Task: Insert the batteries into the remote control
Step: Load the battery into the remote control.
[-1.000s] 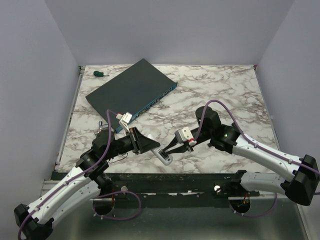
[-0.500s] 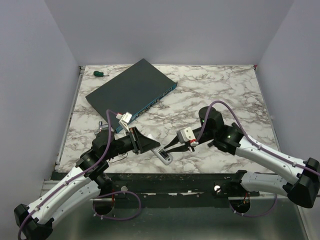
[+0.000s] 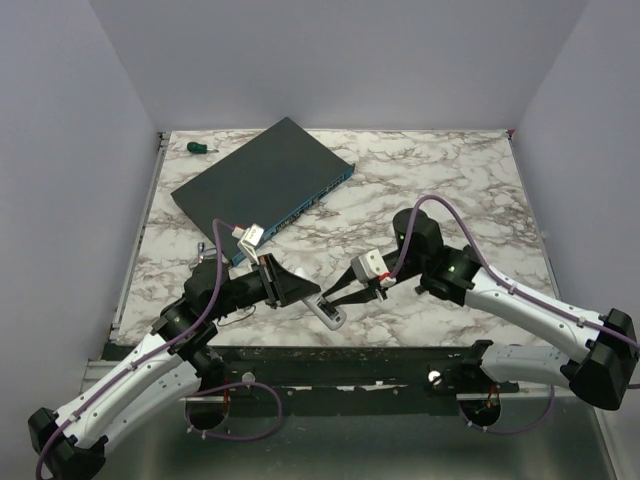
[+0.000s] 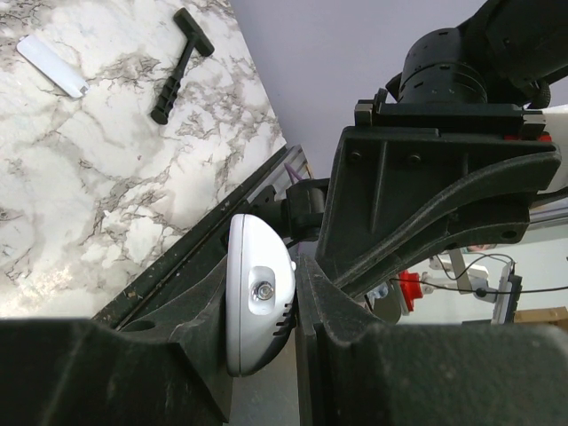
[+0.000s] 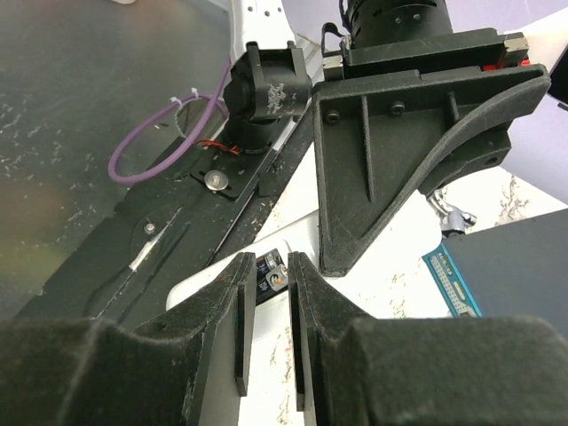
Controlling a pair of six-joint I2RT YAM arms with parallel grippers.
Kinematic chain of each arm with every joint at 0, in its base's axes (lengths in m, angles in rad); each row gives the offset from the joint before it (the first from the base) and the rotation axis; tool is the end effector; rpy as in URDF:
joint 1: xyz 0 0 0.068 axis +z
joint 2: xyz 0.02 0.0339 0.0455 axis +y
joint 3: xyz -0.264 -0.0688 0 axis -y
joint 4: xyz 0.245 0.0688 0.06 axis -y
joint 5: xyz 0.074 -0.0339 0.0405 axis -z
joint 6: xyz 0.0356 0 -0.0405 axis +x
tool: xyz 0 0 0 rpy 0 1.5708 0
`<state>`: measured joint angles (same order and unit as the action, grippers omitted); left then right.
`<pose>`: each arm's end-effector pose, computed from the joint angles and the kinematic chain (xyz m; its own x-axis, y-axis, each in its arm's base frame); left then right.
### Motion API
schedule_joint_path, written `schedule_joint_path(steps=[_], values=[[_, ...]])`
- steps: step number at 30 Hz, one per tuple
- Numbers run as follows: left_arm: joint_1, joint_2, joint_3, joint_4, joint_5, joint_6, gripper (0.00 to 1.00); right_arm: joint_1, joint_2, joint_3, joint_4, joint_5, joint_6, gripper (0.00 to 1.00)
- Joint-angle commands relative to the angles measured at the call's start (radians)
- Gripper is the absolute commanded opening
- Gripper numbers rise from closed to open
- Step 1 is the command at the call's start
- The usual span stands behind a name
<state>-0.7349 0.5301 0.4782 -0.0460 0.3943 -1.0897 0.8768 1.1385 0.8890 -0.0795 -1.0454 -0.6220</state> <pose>0.0994 -0.1083 0.2837 -0.8338 -0.3496 -0.4272 0.3534 0.2564 -0.8996 0.1353 0.2108 0.3212 0.3618 -0.0221 -0.9320 -0.8593 -0.3955 -0.3242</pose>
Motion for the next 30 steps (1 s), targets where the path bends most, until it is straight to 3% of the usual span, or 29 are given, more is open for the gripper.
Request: schedule_joint_path(steps=[1,30], values=[[0.001,-0.010,0.001,0.040,0.008,-0.009,0.00,-0.004,0.018,0.028,0.021,-0.060,-0.003,0.28],[0.002,-0.016,-0.002,0.035,0.005,-0.006,0.00,-0.002,0.063,0.032,-0.014,-0.060,-0.035,0.23]])
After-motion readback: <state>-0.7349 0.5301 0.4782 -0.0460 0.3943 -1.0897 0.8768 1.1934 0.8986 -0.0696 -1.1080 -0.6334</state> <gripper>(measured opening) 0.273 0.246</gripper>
